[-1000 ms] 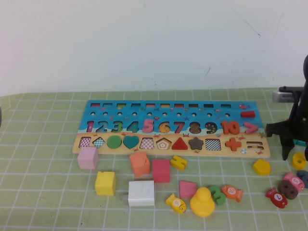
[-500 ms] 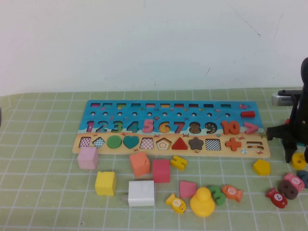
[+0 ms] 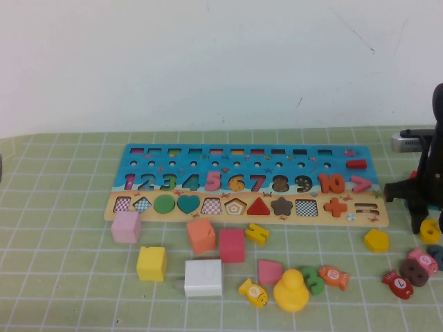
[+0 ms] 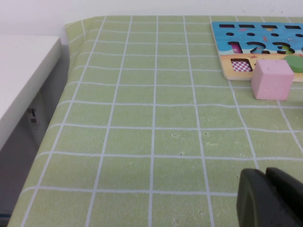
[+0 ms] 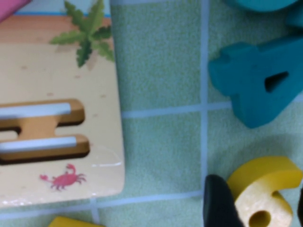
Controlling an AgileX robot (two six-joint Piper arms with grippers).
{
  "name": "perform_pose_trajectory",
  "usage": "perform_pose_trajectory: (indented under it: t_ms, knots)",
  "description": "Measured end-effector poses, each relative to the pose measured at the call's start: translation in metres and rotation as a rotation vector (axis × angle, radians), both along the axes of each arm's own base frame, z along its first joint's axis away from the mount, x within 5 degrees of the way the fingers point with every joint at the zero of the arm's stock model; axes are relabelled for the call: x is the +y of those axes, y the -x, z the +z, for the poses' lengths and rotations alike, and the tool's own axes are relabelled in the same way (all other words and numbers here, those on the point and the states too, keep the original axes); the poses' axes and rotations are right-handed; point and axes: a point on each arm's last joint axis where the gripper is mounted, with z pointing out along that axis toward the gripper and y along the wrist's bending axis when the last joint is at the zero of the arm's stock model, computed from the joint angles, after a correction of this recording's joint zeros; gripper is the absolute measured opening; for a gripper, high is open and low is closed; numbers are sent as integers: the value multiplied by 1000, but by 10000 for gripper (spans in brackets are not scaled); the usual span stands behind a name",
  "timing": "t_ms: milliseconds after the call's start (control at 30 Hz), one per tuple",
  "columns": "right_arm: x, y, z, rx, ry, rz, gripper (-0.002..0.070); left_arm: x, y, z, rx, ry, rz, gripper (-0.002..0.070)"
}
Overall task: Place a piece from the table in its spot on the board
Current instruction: Pick up the "number 6"
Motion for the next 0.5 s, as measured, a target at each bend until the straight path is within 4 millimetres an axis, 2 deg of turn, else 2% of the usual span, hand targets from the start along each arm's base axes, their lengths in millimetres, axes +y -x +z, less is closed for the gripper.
perform_pose_trajectory:
  t_ms: [267, 400, 500]
  knots:
    - [1, -1, -6, 17, -3, 20, 332, 0, 0, 0, 0, 0, 0, -2]
    - [1, -1, -5, 14, -4, 24, 278, 0, 0, 0, 0, 0, 0, -2]
    - [1, -4, -2, 7, -5, 23, 276, 0, 0, 0, 0, 0, 0, -2]
